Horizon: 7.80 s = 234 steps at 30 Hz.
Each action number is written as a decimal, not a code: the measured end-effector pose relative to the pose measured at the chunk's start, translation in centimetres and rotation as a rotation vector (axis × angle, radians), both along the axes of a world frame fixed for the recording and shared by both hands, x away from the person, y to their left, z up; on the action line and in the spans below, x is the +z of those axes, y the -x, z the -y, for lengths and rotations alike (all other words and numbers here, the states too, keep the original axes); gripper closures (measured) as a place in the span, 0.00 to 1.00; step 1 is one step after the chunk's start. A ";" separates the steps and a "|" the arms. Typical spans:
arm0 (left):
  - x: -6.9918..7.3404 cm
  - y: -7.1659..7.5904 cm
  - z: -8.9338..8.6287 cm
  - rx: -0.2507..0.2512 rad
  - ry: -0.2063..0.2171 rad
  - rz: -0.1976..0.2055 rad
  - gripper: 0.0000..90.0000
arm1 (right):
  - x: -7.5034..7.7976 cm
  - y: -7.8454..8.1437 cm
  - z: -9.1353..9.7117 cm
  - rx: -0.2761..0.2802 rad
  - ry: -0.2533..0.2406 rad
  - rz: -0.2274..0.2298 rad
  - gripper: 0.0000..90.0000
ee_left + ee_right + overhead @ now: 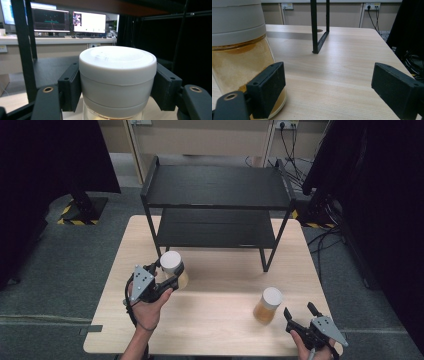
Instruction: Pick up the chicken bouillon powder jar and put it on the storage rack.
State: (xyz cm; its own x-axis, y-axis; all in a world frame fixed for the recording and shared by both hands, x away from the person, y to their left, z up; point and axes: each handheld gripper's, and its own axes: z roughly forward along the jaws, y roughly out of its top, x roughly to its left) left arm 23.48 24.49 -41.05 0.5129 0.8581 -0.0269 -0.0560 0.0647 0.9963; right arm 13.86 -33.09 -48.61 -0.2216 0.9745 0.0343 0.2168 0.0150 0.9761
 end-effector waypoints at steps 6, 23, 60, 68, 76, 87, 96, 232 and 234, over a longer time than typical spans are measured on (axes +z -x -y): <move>1.7 -0.1 -0.1 0.015 0.009 0.040 0.37 | 0.0 0.0 -0.1 -0.001 0.004 -0.001 0.14; 5.9 -0.8 0.0 0.040 0.014 0.115 0.37 | 0.0 0.0 0.0 -0.002 0.001 0.000 0.14; 13.8 -1.9 1.3 0.064 0.045 0.225 0.37 | 0.0 0.0 0.0 -0.002 -0.003 -0.003 0.14; 15.7 -2.7 1.7 0.070 0.045 0.235 0.37 | 0.0 0.0 0.0 -0.002 -0.003 -0.003 0.14; 17.0 -3.6 2.0 0.075 0.041 0.233 0.37 | 0.0 0.0 0.0 0.000 -0.003 -0.001 0.14; 19.0 -4.9 2.5 0.092 0.037 0.234 0.37 | 0.0 0.0 0.1 0.001 -0.001 -0.002 0.14; 20.3 -6.8 3.3 0.116 0.008 0.218 0.37 | 0.0 -0.1 0.1 0.003 -0.006 -0.001 0.14; -6.1 4.6 -1.0 0.126 0.023 -0.150 0.11 | 0.1 -0.1 0.0 0.021 0.021 -0.004 0.13; -6.9 4.7 -1.1 0.124 0.022 -0.163 0.11 | 0.1 -0.1 0.0 0.020 0.019 -0.003 0.13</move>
State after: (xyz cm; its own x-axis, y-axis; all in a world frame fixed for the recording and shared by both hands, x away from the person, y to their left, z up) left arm 18.74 25.60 -47.93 0.3905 0.9127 -0.1204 0.0968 0.0894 0.9913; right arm 13.97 -33.10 -48.50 -0.2410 0.9704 0.0169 0.2192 0.0375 0.9750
